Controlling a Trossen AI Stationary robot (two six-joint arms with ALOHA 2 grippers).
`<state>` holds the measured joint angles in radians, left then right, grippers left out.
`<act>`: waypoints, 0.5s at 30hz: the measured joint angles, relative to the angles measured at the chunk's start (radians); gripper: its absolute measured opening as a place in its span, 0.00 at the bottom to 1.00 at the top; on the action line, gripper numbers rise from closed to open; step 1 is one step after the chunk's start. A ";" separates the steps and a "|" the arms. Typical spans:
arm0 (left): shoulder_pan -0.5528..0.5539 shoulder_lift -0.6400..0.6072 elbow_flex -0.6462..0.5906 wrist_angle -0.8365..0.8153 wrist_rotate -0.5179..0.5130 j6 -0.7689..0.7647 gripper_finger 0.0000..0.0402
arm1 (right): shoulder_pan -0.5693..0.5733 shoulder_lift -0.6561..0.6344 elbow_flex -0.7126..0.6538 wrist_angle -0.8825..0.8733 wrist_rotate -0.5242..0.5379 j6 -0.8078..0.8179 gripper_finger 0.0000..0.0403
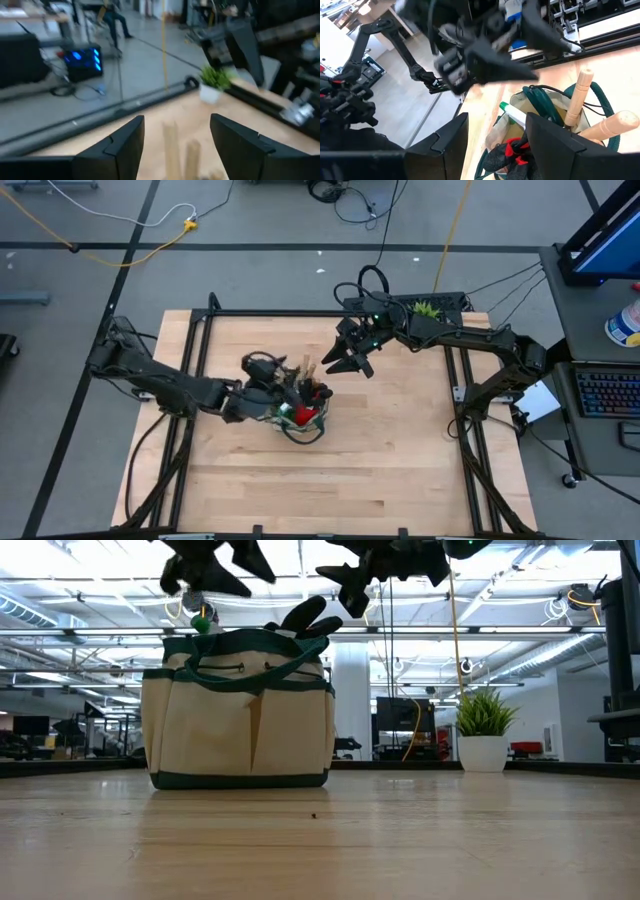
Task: Pick & Place Garden tools in Gardening bag
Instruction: Put the brown trowel into the brown gardening bag
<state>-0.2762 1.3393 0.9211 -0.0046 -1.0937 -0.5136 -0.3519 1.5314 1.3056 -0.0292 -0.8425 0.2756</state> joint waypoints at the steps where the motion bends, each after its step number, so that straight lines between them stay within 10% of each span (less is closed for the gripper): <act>1: 0.008 -0.008 0.000 0.023 -0.018 0.031 0.58 | 0.000 0.000 0.000 0.000 0.000 0.000 0.47; 15: 0.329 -0.023 0.001 0.202 0.400 0.256 0.55 | -0.002 -0.014 -0.001 -0.018 0.003 -0.014 0.45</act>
<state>0.0533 1.3163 0.9218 0.1978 -0.6932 -0.2577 -0.3535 1.5175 1.3045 -0.0475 -0.8398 0.2615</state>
